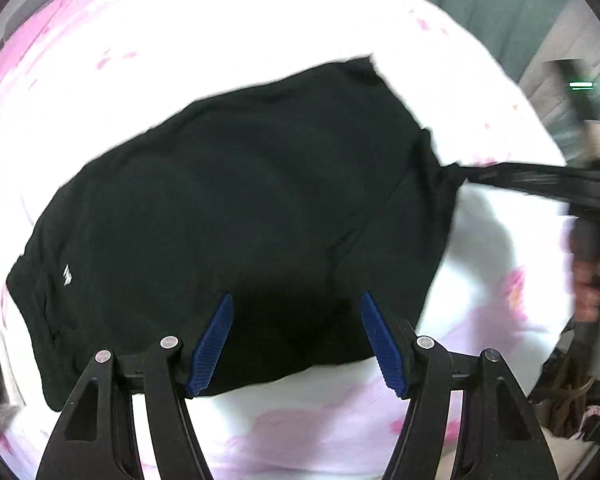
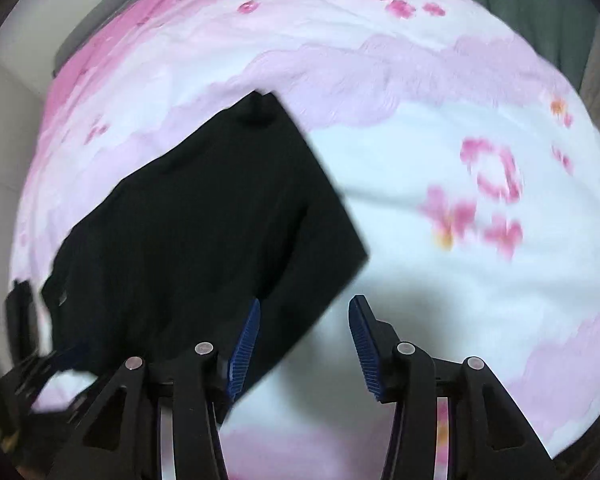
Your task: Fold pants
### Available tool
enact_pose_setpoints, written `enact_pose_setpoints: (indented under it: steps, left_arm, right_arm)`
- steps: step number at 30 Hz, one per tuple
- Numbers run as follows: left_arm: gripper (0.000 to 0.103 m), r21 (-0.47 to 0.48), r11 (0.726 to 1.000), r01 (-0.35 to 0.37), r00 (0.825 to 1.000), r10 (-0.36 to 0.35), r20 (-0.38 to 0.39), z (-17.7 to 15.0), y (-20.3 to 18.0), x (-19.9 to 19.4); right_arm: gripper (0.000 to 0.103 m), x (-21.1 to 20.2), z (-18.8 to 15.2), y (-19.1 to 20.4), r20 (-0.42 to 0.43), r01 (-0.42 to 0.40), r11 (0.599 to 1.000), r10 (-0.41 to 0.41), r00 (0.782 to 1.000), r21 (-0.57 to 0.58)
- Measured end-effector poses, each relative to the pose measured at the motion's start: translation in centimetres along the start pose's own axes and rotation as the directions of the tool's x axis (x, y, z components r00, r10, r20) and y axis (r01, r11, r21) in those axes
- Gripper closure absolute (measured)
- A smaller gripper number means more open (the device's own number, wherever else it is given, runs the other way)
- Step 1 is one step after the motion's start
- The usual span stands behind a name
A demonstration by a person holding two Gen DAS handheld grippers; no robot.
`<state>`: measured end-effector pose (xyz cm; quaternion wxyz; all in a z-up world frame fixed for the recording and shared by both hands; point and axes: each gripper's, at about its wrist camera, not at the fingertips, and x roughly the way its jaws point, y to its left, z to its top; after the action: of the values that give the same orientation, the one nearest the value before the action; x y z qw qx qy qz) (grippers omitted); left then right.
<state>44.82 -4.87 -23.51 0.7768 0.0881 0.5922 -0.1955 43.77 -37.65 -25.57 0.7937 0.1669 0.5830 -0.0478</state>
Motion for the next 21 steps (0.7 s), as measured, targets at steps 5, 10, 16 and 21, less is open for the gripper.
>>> enact_pose_setpoints:
  steps: [5, 10, 16, 21]
  left_arm:
    - [0.037, 0.035, 0.999, 0.010, 1.000, -0.011, 0.017, 0.4, -1.4, -0.7]
    - [0.037, 0.049, 0.999, 0.004, 1.000, -0.004, 0.002, -1.1, -4.5, -0.4]
    - [0.037, 0.036, 0.999, 0.006, 1.000, -0.005, -0.031, -2.2, -5.1, 1.4]
    - [0.037, 0.028, 0.999, -0.023, 0.999, 0.024, -0.035, -2.7, -4.8, 1.7]
  right_arm:
    - [0.055, 5.0, 2.4, 0.4, -0.128, 0.022, 0.999, -0.015, 0.992, 0.048]
    - [0.076, 6.9, 1.9, -0.4, -0.181, 0.050, 0.999, -0.045, 0.982, 0.023]
    - [0.080, 5.1, -2.0, -3.7, -0.214, 0.138, 0.990, -0.132, 0.968, 0.015]
    - [0.080, 4.2, -3.0, -6.2, -0.247, 0.231, 0.972, -0.213, 0.945, 0.046]
